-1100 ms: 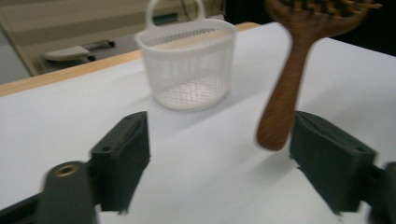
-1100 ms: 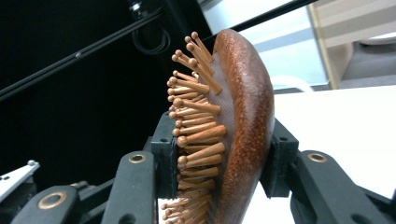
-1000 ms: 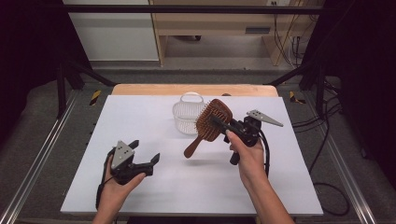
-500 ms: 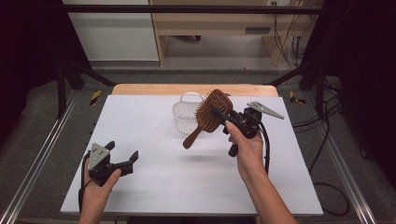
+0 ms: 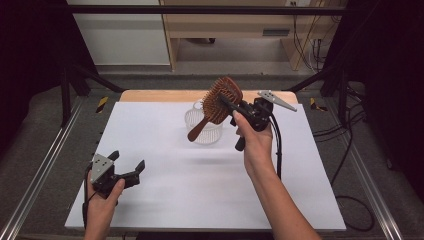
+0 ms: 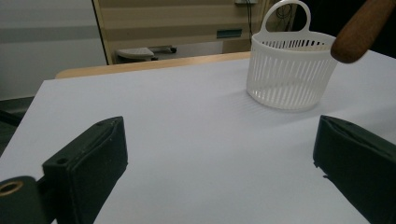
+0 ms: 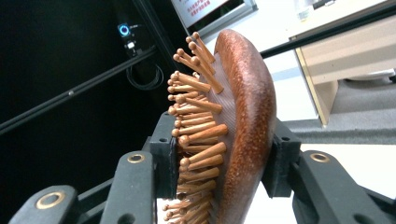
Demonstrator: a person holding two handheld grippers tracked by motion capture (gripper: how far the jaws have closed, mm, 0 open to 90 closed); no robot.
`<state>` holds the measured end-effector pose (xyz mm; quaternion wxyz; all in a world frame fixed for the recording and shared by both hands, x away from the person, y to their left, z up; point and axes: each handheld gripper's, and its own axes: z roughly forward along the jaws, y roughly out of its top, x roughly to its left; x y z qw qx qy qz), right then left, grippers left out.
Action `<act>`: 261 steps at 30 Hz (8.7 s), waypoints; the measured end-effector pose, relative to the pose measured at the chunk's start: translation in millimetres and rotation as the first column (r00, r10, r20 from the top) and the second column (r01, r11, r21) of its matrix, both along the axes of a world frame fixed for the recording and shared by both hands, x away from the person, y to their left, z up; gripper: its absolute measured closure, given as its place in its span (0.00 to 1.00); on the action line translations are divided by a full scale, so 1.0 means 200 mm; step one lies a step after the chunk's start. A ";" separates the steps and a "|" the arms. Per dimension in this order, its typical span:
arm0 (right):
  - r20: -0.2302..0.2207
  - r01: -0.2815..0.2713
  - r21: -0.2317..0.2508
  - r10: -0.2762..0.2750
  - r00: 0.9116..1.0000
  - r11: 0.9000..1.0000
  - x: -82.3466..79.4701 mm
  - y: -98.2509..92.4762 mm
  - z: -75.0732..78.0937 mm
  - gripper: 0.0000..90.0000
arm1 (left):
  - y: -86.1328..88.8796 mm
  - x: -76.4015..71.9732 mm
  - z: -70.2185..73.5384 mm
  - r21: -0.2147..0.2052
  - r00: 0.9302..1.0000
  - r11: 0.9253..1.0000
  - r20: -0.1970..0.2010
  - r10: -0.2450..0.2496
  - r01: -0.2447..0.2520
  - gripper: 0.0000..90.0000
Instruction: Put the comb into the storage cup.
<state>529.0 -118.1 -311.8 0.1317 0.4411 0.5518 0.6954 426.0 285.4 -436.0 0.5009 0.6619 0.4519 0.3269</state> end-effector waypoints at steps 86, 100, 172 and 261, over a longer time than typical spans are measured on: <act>0.032 0.173 -0.071 -0.171 0.985 0.982 0.28 0.02 -0.03 0.60 | -0.03 0.00 -0.01 0.029 0.999 0.999 0.031 -0.025 0.024 0.03; 0.017 0.166 -0.078 -0.165 0.986 0.983 0.30 0.08 -0.10 0.60 | -0.03 0.00 -0.01 0.037 0.999 0.999 0.031 -0.033 0.032 0.03; -0.071 0.178 -0.016 -0.179 0.981 0.984 0.32 0.15 -0.42 0.59 | -0.04 0.00 -0.01 0.035 0.999 0.999 0.032 -0.038 0.037 0.03; -0.113 0.128 -0.066 -0.135 0.984 0.990 0.31 0.03 -0.50 0.34 | -0.05 0.00 -0.01 0.041 0.999 0.998 0.019 -0.051 0.050 0.03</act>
